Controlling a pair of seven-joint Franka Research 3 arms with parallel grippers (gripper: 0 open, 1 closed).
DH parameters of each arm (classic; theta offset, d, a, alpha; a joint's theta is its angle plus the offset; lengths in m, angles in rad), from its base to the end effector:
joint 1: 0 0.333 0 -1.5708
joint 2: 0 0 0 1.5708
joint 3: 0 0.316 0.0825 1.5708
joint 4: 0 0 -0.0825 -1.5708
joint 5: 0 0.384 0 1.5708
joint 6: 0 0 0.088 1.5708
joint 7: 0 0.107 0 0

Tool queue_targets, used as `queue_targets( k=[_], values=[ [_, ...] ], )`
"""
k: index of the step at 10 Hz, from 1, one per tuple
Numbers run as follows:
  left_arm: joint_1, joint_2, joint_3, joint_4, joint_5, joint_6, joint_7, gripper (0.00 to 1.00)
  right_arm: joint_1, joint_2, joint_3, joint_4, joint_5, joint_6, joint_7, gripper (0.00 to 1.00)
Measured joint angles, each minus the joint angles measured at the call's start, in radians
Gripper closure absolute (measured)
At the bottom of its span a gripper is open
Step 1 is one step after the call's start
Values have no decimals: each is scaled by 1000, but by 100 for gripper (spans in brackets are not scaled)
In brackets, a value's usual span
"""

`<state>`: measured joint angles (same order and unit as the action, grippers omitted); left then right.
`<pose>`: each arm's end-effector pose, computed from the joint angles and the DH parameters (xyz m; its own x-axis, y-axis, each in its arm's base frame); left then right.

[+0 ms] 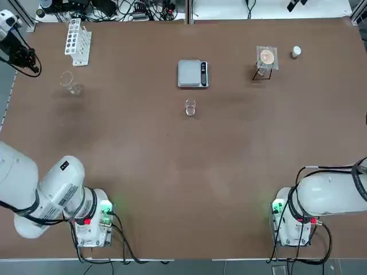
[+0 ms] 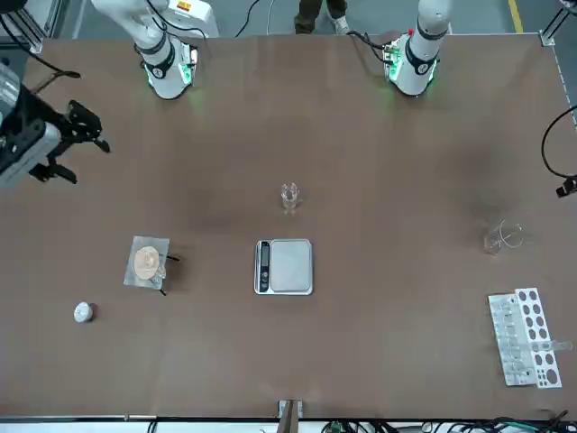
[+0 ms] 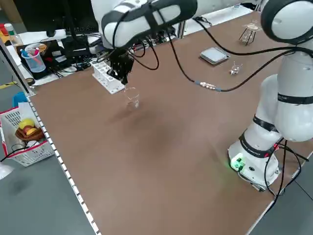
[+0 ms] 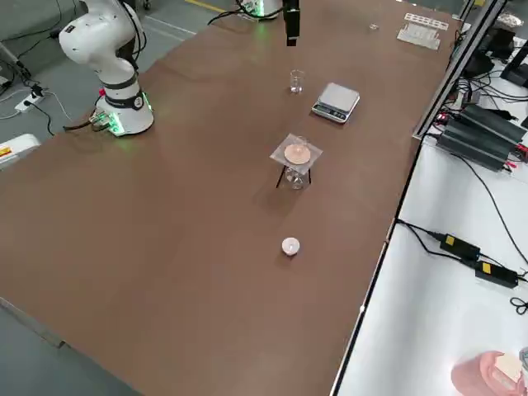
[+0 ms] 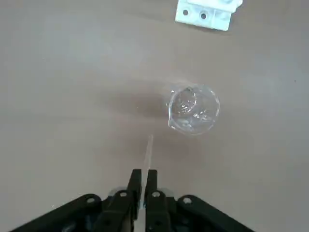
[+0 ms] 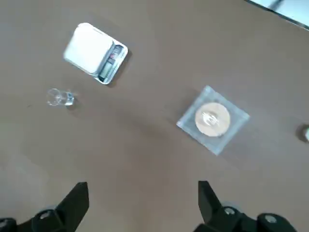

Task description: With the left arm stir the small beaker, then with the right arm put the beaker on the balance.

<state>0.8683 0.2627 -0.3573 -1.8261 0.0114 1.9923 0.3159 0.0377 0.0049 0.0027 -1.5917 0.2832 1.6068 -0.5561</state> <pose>0.5279 0.3109 0.3927 0.9798 0.1936 -0.0507 0.1979 -0.9749 0.1016 0.5576 0.0516 0.6192 0.8322 0.5324 0.1549 0.5544 -0.7991 -0.2326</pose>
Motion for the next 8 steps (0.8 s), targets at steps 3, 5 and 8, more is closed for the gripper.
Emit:
queue_targets(
  k=[3, 5, 8],
  values=[
    [-46, 22, -12, 18, 50, 10, -21, 93, 35, 45, 3, -55, 113, 118, -87, 0],
    [-56, 19, -13, 26, 138, 7, -29, 93, 64, 70, 5, -96, 166, 192, -152, 0],
    [-53, 5, -15, 33, 146, -4, -30, 93, 79, 95, 5, -167, 267, 275, -311, 0]
  ],
)
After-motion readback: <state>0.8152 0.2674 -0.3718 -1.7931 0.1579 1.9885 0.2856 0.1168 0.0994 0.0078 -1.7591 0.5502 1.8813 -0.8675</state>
